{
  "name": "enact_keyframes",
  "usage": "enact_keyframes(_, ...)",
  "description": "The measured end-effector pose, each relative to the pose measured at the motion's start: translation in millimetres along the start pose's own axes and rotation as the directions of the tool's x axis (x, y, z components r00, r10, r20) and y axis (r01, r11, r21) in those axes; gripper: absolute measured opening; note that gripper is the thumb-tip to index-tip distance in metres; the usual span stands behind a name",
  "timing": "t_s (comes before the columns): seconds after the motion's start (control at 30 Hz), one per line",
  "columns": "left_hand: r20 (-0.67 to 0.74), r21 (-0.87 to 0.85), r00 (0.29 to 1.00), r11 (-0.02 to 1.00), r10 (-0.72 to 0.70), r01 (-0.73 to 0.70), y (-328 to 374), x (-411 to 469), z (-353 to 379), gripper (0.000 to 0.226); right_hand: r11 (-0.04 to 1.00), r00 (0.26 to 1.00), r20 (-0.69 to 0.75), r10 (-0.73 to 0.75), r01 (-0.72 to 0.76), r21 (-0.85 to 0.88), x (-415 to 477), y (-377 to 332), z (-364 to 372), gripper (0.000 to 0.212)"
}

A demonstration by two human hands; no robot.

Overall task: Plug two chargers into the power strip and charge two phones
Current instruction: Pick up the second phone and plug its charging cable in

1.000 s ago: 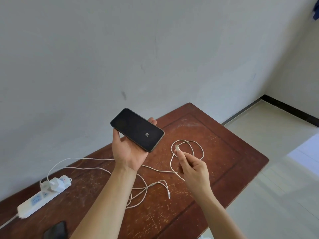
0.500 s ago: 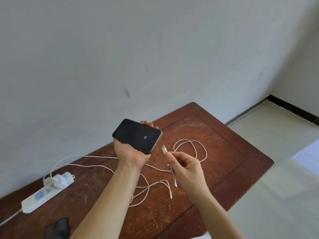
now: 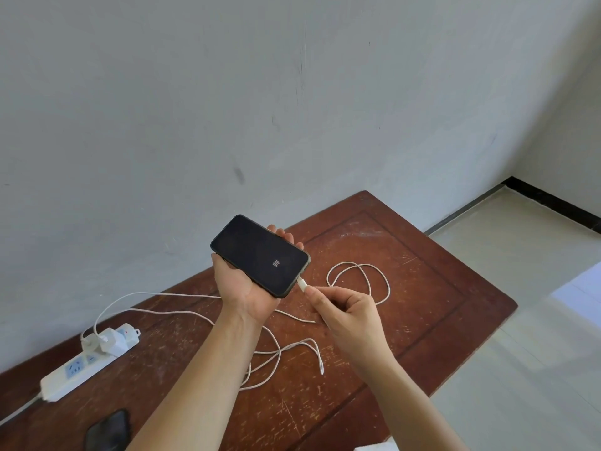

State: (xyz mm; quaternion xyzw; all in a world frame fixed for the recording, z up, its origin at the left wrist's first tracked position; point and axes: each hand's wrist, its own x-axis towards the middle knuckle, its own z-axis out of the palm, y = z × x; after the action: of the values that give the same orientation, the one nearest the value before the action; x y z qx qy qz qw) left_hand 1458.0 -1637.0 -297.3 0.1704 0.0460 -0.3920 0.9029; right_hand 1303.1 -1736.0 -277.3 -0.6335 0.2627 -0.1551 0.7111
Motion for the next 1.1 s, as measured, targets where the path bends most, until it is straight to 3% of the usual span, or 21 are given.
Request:
enact_keyframes(0.13, 0.008, 0.039, 0.999, 0.999, -0.037, 0.037, 5.0, 2.4, -2.2, 0.089, 0.999, 0.997, 0.057, 0.049, -0.049, -0.003, 3.4, -4.9, -5.3, 0.016)
enact_keyframes(0.43, -0.038, 0.164, 0.999, 0.986, -0.022, 0.028, 3.3, 1.5, 7.3, 0.09, 0.99, 0.991, 0.101, 0.087, -0.098, 0.103, 3.5, -1.8, -7.0, 0.016)
enact_keyframes(0.63, -0.059, 0.2, 0.998, 0.98, 0.012, 0.0, -2.2, 0.3, 10.0, 0.092, 0.978, 0.991, 0.078, 0.106, -0.118, 0.172, 1.8, 1.9, -6.1, 0.031)
enact_keyframes(1.1, -0.069, 0.245, 0.998, 0.97, 0.009, 0.009, -8.4, -1.1, 8.1, 0.093, 0.962, 0.986, 0.093, 0.141, -0.159, 0.22, 1.2, 4.0, -7.2, 0.017)
